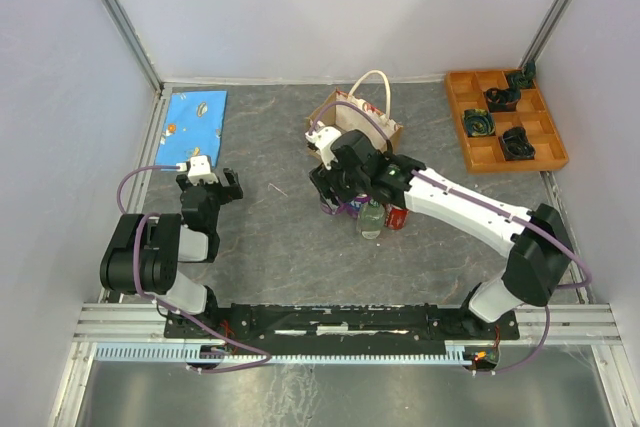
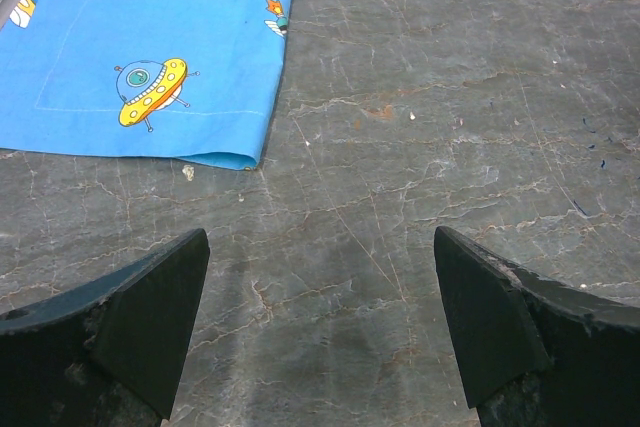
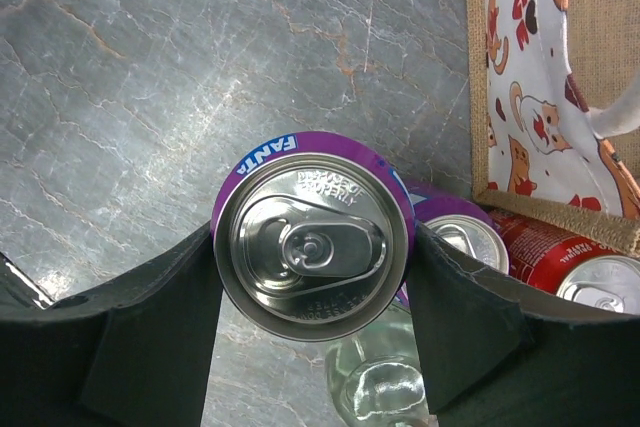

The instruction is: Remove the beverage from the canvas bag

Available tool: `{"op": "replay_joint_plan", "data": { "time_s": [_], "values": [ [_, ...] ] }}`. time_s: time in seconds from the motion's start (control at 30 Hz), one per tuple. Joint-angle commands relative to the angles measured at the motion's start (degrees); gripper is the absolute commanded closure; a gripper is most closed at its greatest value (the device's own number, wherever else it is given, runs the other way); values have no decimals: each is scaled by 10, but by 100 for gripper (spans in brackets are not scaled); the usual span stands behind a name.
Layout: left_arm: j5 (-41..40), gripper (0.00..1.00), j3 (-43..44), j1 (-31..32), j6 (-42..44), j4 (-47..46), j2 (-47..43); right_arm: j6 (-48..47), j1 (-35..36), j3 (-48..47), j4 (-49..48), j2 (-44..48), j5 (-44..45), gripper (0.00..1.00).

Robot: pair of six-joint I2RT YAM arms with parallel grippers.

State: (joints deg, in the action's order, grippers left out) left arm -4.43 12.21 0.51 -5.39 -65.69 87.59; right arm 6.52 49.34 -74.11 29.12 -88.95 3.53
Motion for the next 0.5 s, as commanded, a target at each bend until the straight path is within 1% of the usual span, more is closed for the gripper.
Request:
{"op": "replay_joint_plan", "data": {
  "time_s": [0.0,0.13,0.47],
  "values": [
    [-11,1,12,4,40,-18,-5,1,9,-17,-82,9,7,100],
    [-11,1,12,4,40,-18,-5,-5,13,-16,-73,1,-6,100],
    [-10,1,12,3,40,-19,-6,6,19,62,-103,2,-2,100]
  ]
}}
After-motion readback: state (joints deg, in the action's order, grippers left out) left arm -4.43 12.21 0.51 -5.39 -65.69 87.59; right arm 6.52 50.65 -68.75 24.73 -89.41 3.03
